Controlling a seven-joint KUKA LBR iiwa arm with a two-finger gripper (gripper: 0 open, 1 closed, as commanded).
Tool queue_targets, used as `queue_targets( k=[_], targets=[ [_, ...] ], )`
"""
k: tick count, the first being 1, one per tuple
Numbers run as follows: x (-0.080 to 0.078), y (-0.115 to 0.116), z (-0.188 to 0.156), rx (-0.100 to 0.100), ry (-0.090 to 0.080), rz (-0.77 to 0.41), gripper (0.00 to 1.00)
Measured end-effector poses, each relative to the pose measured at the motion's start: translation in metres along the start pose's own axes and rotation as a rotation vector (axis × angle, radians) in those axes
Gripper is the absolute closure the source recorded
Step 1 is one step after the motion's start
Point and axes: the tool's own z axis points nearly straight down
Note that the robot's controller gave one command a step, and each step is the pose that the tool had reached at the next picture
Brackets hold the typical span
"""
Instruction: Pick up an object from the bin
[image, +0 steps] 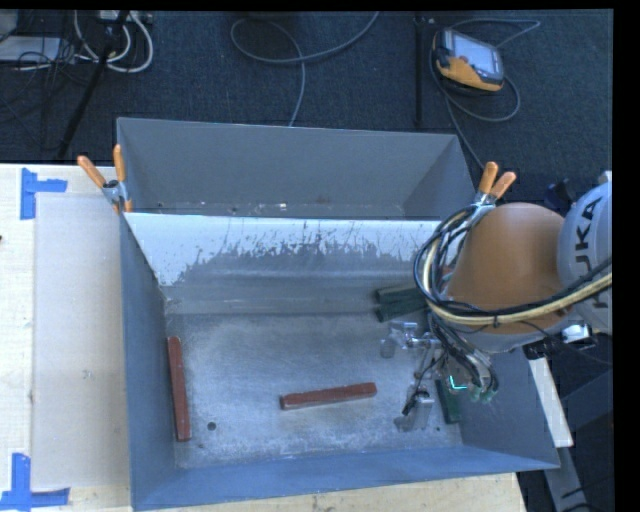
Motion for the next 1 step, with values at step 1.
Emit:
queue_targets(
  k=[1],
  targets=[
    [-0.0177,0.0318,0.1064,0.000,-0.002,-0.092,0.00]
  ],
)
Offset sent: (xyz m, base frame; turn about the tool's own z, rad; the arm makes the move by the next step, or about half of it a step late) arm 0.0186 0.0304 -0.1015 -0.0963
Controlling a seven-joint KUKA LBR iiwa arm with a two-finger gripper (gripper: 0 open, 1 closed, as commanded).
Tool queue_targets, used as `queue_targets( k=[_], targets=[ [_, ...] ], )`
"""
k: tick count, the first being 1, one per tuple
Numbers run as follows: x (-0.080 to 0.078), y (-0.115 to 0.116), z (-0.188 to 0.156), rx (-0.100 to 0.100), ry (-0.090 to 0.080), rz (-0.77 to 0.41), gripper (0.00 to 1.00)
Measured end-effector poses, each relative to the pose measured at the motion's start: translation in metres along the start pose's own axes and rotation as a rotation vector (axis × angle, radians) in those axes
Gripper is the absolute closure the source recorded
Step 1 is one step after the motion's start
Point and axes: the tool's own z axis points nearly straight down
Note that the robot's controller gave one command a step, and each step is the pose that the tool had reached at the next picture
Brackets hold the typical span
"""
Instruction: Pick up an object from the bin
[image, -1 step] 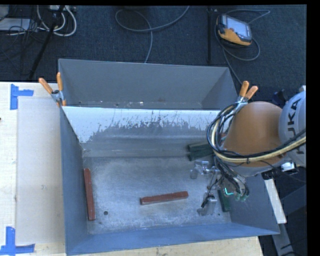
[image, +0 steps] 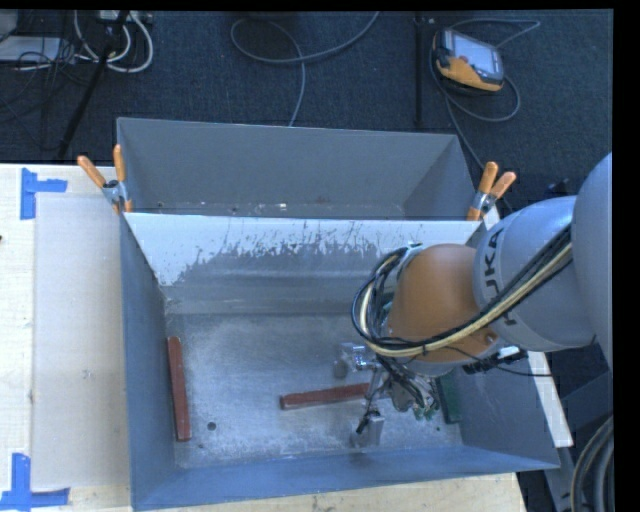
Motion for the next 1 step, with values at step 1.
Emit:
queue_targets(
  k=[1],
  targets=[
    [-0.0014,-0.0007,-0.0042,0.001,-0.006,-0.001,1.00]
  ],
)
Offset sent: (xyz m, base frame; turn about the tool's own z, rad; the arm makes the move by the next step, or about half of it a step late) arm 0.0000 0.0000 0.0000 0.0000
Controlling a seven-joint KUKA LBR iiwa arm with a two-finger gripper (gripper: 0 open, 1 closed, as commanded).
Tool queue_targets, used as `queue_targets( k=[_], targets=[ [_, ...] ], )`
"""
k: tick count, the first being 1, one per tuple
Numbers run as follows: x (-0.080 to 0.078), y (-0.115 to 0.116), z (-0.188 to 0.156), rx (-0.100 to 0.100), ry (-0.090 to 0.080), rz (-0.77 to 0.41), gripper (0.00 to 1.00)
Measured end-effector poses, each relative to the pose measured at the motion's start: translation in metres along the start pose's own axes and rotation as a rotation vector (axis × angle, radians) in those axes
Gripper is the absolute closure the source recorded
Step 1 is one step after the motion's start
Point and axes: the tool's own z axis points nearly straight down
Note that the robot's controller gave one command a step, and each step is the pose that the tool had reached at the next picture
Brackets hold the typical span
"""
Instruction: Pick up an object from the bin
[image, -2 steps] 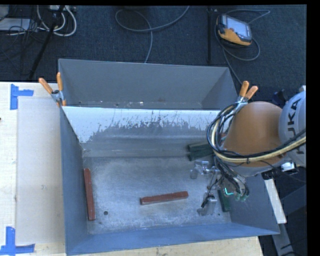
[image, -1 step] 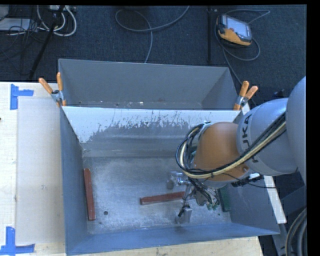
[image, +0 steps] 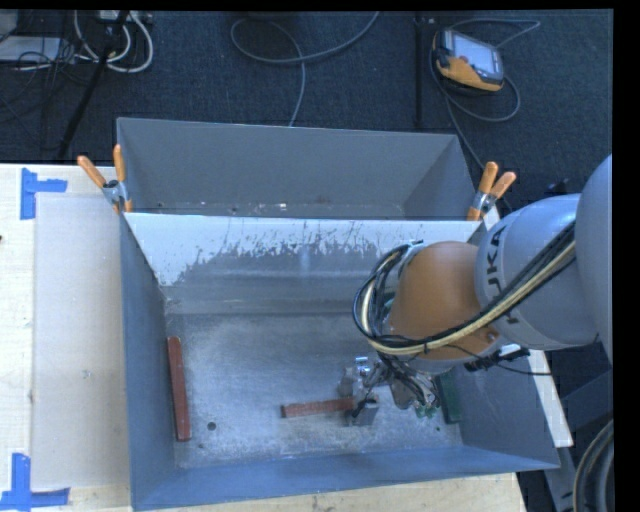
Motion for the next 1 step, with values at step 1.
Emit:
queue_targets(
  k=[1],
  targets=[
    [0.0039,0.0129,-0.1606,0.000,-0.011,0.054,1.00]
  ],
)
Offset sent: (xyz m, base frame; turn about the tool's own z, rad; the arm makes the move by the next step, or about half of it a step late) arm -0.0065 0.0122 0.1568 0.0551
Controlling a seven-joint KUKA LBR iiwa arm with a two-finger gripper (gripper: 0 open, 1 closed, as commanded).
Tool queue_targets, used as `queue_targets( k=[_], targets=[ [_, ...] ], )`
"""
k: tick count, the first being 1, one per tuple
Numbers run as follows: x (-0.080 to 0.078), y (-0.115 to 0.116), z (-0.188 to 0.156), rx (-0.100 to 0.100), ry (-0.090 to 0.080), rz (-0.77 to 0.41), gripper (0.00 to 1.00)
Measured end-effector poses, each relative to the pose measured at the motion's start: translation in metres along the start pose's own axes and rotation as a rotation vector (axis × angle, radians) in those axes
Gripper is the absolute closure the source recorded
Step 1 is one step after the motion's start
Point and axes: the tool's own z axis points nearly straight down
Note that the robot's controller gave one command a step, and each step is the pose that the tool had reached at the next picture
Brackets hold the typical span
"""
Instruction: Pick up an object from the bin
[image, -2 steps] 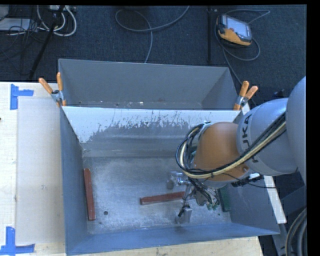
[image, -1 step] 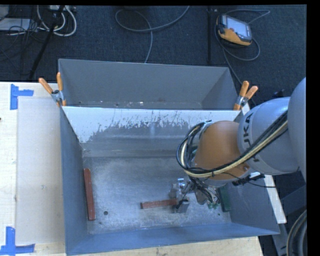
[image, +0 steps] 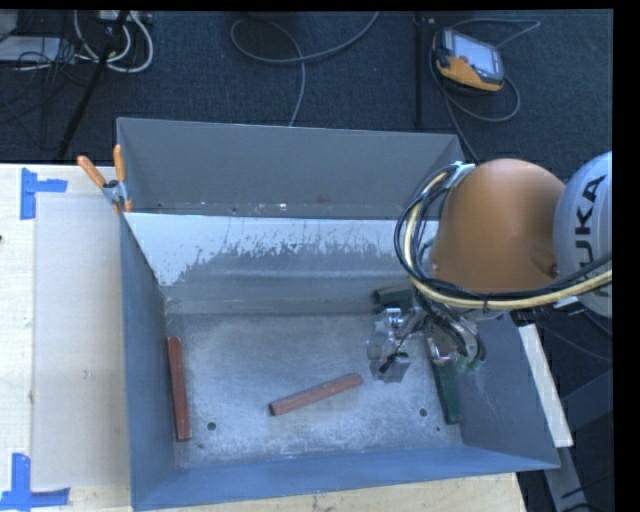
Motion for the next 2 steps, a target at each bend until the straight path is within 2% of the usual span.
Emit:
queue_targets(
  k=[1,2],
  targets=[
    [0.0129,0.0911,0.0966,-0.002,0.018,0.040,1.00],
    [0.0104,0.0871,0.0926,0.001,0.010,0.045,0.00]
  ],
)
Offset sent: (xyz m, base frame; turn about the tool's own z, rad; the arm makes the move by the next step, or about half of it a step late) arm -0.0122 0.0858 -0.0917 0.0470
